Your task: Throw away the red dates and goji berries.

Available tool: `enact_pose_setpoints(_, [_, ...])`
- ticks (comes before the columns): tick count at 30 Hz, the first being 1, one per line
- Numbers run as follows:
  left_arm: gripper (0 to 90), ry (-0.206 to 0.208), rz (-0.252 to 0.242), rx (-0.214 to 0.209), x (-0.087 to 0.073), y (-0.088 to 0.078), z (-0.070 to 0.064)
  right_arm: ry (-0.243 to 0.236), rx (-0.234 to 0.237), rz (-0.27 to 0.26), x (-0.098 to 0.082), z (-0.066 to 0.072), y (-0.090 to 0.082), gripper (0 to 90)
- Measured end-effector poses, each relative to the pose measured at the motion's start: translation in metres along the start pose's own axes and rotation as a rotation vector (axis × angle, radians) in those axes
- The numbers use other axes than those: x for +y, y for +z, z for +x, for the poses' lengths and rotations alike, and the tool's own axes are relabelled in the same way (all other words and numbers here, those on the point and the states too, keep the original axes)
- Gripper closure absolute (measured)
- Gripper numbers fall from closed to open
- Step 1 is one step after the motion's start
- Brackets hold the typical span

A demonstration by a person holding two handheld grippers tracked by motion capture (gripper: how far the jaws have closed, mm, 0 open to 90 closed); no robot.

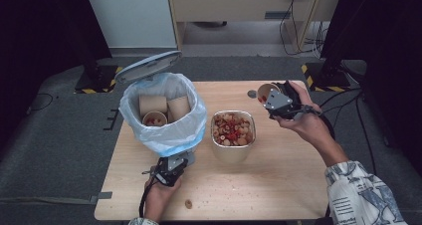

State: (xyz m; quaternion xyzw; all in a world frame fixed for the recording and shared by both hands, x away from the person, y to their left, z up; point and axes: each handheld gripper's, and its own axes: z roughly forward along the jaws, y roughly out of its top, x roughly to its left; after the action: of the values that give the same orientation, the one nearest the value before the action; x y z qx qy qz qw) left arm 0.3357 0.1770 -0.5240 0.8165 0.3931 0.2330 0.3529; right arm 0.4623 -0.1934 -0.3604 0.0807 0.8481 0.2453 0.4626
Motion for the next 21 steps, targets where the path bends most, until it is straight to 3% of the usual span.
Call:
enact_pose_setpoints(3, [90.0,-0.001,-0.002,-0.001,0.0,0.0,0.0,0.044,0.011,-0.008,-0.005,-0.002,-0.001,28.7])
enact_pose_setpoints(21, [90.0,-0.001,0.0,-0.001,0.0,0.0,0.0,0.141,0.024,-0.016,-0.026,-0.008,-0.007,28.6])
